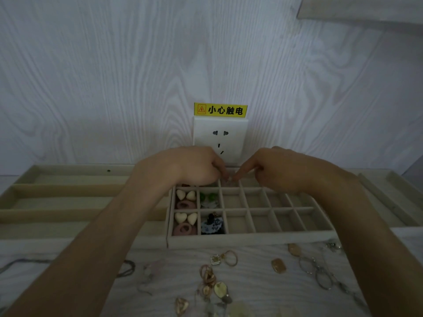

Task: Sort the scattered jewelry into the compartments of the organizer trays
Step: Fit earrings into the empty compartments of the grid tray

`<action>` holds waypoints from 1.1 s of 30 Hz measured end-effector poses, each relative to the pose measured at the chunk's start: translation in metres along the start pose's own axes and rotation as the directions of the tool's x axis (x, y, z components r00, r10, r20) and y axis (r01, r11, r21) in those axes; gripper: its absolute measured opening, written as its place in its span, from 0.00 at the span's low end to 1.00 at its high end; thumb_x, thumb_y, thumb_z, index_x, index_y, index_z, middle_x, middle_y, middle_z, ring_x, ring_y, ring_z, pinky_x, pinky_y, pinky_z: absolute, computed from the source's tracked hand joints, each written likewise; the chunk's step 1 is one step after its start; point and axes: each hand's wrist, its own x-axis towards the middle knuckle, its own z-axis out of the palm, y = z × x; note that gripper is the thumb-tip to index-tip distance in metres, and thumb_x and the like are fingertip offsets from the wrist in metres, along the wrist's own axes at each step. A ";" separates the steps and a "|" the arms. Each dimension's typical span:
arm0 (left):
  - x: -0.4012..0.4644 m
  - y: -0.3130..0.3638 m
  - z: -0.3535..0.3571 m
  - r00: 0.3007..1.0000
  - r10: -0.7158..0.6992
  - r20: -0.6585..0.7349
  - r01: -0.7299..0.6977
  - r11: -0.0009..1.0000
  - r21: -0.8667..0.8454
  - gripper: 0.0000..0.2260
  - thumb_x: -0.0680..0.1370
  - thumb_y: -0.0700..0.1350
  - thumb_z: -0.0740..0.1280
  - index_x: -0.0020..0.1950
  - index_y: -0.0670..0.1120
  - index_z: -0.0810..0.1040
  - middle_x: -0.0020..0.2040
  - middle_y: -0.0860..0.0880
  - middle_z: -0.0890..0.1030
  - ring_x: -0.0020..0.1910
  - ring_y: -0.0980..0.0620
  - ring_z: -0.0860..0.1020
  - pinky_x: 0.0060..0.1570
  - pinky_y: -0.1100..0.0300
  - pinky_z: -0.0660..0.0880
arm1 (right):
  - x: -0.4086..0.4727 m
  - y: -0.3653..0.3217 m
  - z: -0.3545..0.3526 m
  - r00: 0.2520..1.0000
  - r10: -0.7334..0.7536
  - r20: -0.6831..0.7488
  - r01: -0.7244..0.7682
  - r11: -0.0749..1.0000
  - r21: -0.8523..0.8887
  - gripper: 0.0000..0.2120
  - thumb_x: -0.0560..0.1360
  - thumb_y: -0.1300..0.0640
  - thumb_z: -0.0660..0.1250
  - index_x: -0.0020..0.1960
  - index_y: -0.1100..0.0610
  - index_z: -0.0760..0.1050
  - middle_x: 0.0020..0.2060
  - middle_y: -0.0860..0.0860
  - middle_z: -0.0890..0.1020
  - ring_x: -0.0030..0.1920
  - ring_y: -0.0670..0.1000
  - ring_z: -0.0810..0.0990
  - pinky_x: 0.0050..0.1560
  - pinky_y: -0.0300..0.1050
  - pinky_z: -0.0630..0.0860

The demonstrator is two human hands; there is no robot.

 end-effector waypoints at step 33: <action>-0.121 -0.006 0.079 0.787 0.010 -0.617 -0.136 0.978 -0.157 0.05 0.76 0.51 0.67 0.49 0.58 0.82 0.42 0.62 0.81 0.37 0.62 0.77 0.35 0.70 0.71 | -0.101 -0.022 0.056 0.952 -0.285 -0.108 0.297 0.785 0.543 0.07 0.65 0.49 0.75 0.42 0.50 0.84 0.34 0.43 0.83 0.33 0.39 0.77 0.35 0.29 0.71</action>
